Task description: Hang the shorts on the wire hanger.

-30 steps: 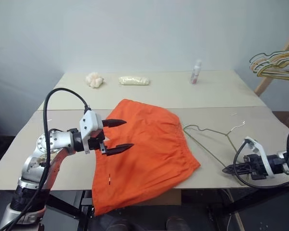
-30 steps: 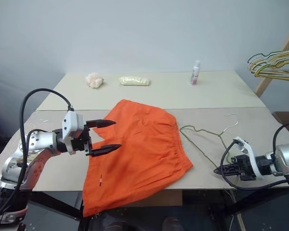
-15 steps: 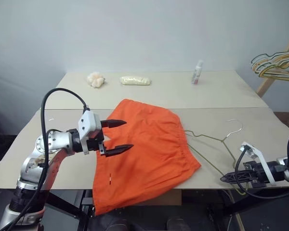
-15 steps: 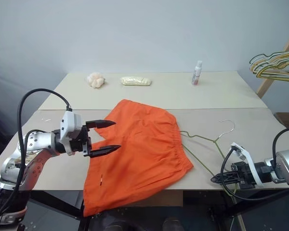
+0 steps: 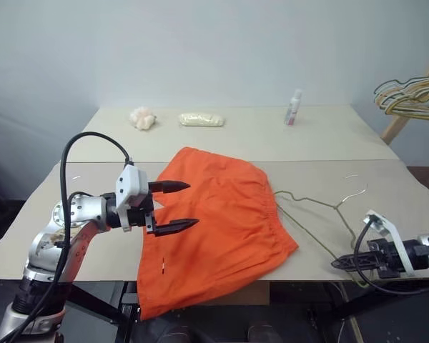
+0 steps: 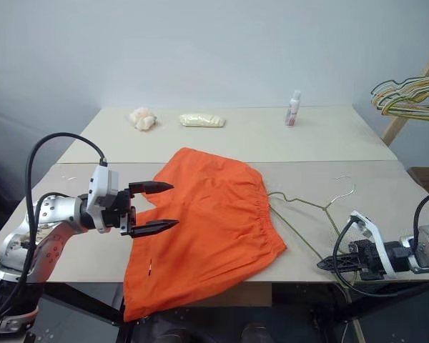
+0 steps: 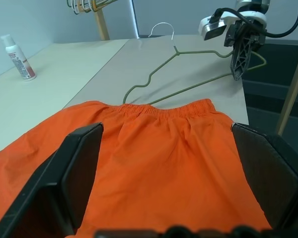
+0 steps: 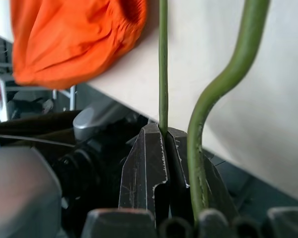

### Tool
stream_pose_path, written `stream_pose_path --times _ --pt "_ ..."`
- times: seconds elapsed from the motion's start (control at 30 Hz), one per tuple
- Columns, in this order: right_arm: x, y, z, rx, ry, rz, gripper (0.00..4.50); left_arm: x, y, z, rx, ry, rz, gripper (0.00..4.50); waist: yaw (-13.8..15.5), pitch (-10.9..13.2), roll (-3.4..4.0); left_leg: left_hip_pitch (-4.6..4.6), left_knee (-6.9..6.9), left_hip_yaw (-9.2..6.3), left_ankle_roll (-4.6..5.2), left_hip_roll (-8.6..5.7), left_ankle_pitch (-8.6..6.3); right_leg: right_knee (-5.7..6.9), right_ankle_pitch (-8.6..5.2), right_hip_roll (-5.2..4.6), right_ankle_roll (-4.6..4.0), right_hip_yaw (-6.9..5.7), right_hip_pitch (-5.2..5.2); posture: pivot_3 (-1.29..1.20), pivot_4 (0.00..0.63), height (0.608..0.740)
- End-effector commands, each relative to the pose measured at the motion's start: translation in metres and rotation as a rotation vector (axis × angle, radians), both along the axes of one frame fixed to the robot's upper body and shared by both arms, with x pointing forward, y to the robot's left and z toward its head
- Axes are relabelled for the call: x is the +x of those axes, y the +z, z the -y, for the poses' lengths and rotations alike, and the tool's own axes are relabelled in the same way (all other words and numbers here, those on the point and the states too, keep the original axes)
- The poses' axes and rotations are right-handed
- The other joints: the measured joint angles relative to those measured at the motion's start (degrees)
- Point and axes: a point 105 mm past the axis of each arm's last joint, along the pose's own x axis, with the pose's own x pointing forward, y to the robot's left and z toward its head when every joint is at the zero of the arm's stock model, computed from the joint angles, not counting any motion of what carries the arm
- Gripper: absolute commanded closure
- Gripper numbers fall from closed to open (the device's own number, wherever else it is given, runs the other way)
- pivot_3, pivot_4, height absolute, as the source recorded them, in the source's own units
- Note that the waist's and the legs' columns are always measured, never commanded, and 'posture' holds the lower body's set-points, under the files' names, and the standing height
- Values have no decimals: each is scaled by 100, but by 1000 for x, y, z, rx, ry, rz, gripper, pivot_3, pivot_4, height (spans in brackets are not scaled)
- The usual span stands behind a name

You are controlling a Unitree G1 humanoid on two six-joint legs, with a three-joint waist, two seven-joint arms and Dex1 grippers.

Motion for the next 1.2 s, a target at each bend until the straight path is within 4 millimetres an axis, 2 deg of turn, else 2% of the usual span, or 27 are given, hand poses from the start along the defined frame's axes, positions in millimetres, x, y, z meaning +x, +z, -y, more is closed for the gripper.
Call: stream_pose_path --times 0.03,0.23,0.3,0.4,0.77,0.9,1.07,1.13,1.2 --pt "-2 19 -6 45 53 44 4500 -1 10 0 -14 -11 37 19 -4 0 0 1 0 0 0 0 0 0 0 0 0 0 1 -125 0 740" --pt "0 18 -4 49 46 56 4500 -2 9 -1 -14 -7 36 19 0 0 0 2 0 1 0 1 0 -1 0 1 0 1 0 -125 0 740" --pt "-3 18 -9 53 94 49 4500 -2 8 -1 -14 -7 34 19 0 0 0 1 0 1 0 1 0 -1 0 1 0 1 0 -125 0 740" --pt "-6 7 -19 32 170 26 4500 -2 7 -1 -12 -7 34 19 -7 0 0 1 -1 1 0 2 0 -1 0 1 0 1 0 -118 0 740" --pt "47 -15 -27 -13 59 90 4500 -2 8 -5 10 3 48 19 13 1 -3 0 -2 3 -1 -1 0 1 0 2 -1 2 -21 -78 0 740" --pt "35 -1 -32 82 151 102 4500 -3 8 -7 19 12 55 19 125 1 -2 -9 -3 2 -2 -2 1 6 0 1 -1 2 -30 -65 0 740" --pt "14 14 -27 146 256 90 4500 -3 7 -9 27 22 58 19 219 1 -3 -7 -2 2 -1 -2 1 2 0 1 -1 -2 -37 -62 0 740" --pt "12 17 -26 154 271 88 4500 -4 7 -9 28 21 58 19 231 1 -2 -1 -2 4 -1 0 0 0 0 1 -1 -2 -34 -62 0 740" --pt "15 9 -26 109 275 82 4500 -3 6 -9 29 20 58 19 229 0 -3 3 -3 7 -1 2 0 1 0 2 -1 -1 -32 -67 0 740"
